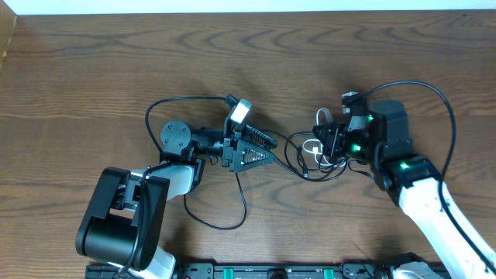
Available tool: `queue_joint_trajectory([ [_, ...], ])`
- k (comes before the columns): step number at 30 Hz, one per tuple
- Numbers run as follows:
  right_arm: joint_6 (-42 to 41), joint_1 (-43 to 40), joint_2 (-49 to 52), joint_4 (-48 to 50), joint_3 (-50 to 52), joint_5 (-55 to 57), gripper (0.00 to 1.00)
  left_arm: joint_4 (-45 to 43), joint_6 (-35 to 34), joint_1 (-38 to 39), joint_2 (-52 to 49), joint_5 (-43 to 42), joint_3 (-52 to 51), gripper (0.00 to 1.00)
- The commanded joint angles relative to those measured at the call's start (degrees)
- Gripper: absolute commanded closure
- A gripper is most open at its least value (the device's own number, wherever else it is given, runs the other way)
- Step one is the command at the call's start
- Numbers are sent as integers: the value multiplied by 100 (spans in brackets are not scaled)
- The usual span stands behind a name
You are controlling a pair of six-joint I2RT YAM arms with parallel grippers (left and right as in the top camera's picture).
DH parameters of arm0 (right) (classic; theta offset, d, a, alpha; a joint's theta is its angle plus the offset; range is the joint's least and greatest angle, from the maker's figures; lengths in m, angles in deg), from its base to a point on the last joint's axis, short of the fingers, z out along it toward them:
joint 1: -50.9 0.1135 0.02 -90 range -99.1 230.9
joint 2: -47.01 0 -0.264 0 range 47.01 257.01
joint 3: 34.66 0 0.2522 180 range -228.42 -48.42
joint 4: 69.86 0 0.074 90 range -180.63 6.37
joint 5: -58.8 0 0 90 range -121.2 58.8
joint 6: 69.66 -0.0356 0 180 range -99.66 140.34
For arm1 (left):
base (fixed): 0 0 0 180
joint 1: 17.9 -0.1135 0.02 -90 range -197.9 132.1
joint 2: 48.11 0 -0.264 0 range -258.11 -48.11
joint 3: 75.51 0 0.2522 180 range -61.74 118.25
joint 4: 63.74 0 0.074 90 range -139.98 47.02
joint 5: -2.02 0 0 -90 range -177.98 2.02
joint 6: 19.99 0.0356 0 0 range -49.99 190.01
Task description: Untangle cables
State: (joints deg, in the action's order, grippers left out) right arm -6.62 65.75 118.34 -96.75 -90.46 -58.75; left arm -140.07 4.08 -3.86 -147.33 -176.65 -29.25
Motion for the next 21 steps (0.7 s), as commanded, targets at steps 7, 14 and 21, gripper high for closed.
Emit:
queue_joint_trajectory([
  [7, 1652, 577, 79, -127, -7, -1283, 89, -46, 179, -20, 0, -131, 24, 14],
  [14, 258, 551, 57, -590, -22, 1558, 1, -44, 177, -20, 0, -133, 24, 14],
  [21, -39, -90, -734, -1624, -243, 1703, 1, -44, 177, -20, 0, -136, 24, 14],
])
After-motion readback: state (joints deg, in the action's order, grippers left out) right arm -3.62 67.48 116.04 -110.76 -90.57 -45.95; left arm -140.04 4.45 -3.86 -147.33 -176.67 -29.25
